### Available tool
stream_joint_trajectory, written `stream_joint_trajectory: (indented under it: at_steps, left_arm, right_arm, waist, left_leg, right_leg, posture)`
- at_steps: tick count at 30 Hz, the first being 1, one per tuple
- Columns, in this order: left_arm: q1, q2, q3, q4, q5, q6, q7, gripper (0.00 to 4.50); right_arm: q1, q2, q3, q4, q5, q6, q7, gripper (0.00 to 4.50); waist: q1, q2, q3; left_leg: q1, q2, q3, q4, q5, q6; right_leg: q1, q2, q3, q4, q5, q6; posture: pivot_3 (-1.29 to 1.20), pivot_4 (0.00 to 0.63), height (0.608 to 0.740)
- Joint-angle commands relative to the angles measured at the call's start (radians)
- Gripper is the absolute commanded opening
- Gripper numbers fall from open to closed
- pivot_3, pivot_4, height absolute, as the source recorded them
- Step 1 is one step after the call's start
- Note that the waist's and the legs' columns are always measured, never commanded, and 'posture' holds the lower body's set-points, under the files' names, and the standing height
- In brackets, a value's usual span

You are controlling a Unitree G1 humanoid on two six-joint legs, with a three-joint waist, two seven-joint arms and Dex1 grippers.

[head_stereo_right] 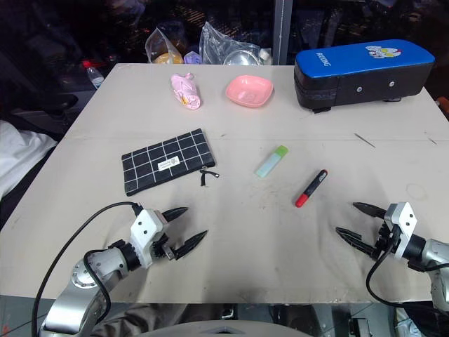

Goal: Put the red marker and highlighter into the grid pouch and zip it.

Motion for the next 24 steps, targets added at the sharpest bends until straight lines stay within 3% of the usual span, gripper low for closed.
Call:
stream_joint_trajectory:
  at_steps: [1, 16, 24]
  left_arm:
    - [0.013, 0.011, 0.001, -0.013, 0.005, -0.017, -0.008, 4.42]
    - [0.013, 0.028, 0.02, -0.009, -0.009, -0.043, -0.038, 4.42]
    - [-0.098, 0.122, 0.235, 0.198, -0.106, -0.114, -0.119, 4.42]
  right_arm:
    - [-0.003, -0.021, -0.005, -0.031, 0.013, 0.004, 0.019, 4.5]
    - [-0.011, -0.036, 0.0, -0.046, 0.026, 0.024, 0.054, 4.5]
    - [-0.041, 0.088, 0.071, -0.354, 0.182, 0.156, -0.021, 4.5]
  waist:
    - [0.0, 0.0, 0.0]
    - [0.0, 0.0, 0.0]
    - [-0.006, 0.0, 0.001]
  left_leg:
    - [0.0, 0.0, 0.0, 0.0, 0.0, 0.0]
    - [0.0, 0.0, 0.0, 0.0, 0.0, 0.0]
    - [0.0, 0.002, -0.003, 0.0, 0.0, 0.0]
  right_leg:
    - [0.0, 0.0, 0.0, 0.0, 0.0, 0.0]
    - [0.0, 0.0, 0.0, 0.0, 0.0, 0.0]
    - [0.0, 0.001, -0.003, 0.002, 0.001, 0.002]
  posture:
    - [0.0, 0.15, 0.737]
    - [0.0, 0.15, 0.737]
    - [0.0, 0.15, 0.737]
